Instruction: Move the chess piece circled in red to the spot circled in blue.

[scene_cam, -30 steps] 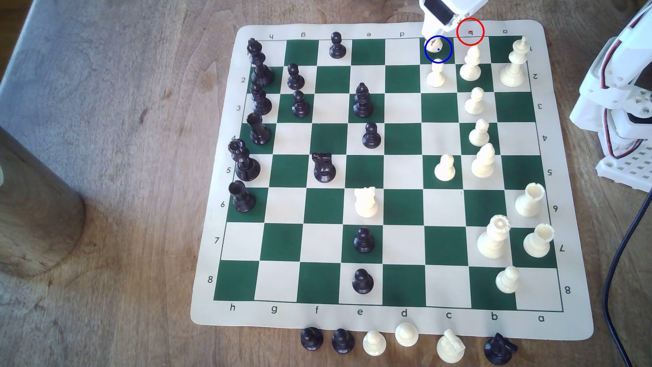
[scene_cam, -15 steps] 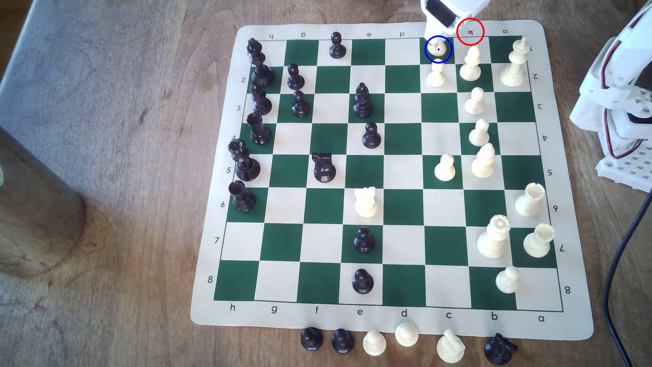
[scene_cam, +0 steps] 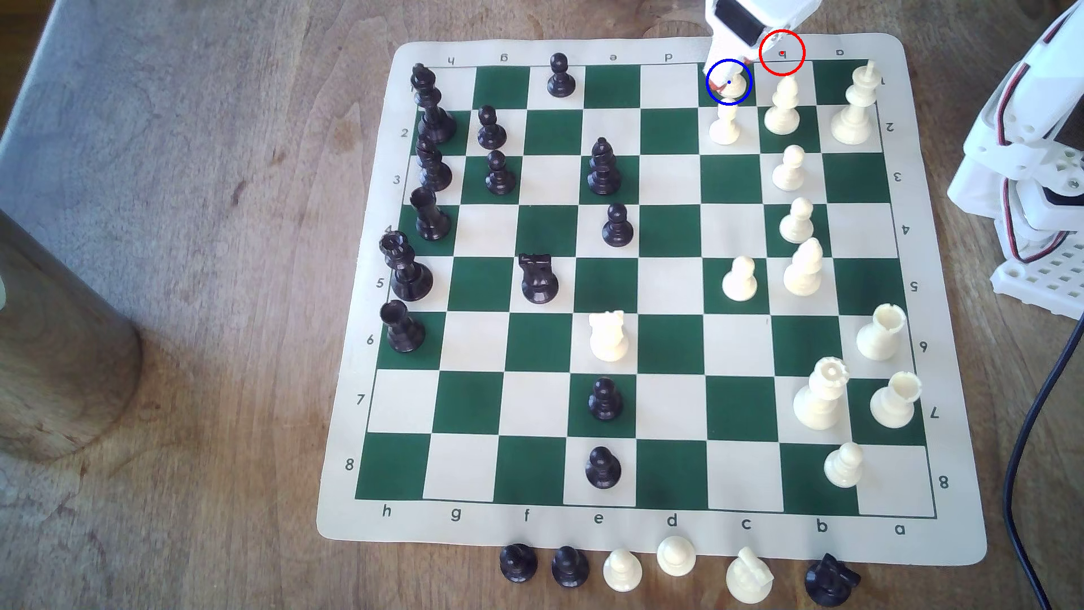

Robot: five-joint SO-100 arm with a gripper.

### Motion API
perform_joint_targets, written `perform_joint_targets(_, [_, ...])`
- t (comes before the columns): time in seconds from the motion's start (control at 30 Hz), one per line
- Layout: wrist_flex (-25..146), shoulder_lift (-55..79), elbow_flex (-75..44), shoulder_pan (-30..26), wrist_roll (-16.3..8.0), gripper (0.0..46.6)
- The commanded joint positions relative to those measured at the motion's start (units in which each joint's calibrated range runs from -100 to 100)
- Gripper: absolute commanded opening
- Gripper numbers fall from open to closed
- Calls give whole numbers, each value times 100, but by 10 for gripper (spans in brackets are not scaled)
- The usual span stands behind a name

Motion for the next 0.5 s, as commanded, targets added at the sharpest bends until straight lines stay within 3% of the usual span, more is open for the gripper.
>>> perform_joint_targets(0.0, [67,-282,-363,65,-20,148])
perform_joint_targets(0.2, [1287,-630,-1097,-52,-547,160])
perform_joint_targets(0.47, [1787,-1326,-1288,-240,-835,165])
